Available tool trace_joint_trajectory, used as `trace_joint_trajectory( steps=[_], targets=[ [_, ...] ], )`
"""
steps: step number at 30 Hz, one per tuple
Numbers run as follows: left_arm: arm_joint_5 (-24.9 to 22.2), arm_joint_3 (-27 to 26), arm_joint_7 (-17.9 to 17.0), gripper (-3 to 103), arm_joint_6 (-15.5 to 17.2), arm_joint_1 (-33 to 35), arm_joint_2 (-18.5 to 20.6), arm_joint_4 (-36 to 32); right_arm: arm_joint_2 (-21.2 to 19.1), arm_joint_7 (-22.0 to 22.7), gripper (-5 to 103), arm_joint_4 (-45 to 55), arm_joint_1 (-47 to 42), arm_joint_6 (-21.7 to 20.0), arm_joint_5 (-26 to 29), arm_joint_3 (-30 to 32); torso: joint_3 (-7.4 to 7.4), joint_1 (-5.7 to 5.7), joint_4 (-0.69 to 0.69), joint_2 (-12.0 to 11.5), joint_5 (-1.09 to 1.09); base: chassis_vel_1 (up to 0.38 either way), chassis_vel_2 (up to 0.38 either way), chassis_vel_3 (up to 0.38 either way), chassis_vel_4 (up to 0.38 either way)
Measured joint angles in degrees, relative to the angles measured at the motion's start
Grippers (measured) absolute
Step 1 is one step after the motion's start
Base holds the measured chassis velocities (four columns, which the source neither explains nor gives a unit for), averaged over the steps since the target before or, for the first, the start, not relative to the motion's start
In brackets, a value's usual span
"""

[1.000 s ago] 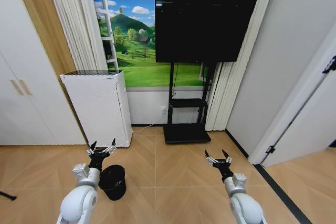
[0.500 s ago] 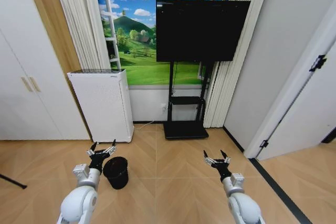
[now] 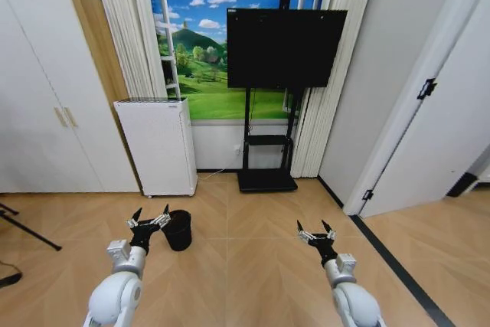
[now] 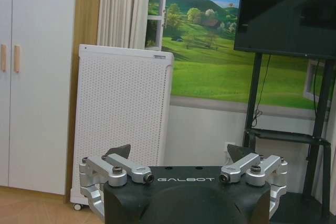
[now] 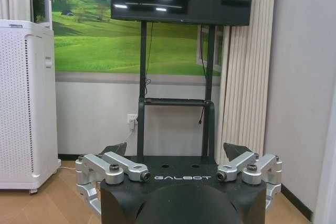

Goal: Pick up the trash bin and place the garbage on the floor into it.

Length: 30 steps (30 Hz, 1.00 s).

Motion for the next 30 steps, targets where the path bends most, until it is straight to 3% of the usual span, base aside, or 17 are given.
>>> trace_joint_trajectory(
  steps=[18, 30],
  targets=[
    [0.0, 0.6, 0.0, 100, -0.2, 0.2, -0.7, 0.3, 0.6, 1.2, 100, -1.1, -0.4, 2.5, -1.0, 0.4, -0.02, -0.04, 0.00, 0.0, 0.03, 0.261, -0.257, -0.253, 0.260],
    [2.3, 1.1, -1.3, 100, -0.1, 0.2, -1.3, 0.7, 1.1, 5.2, 100, -2.2, -0.4, 3.3, -1.1, 0.4, 0.00, 0.04, 0.00, -0.1, 0.01, 0.007, 0.005, -0.007, 0.005]
  ],
)
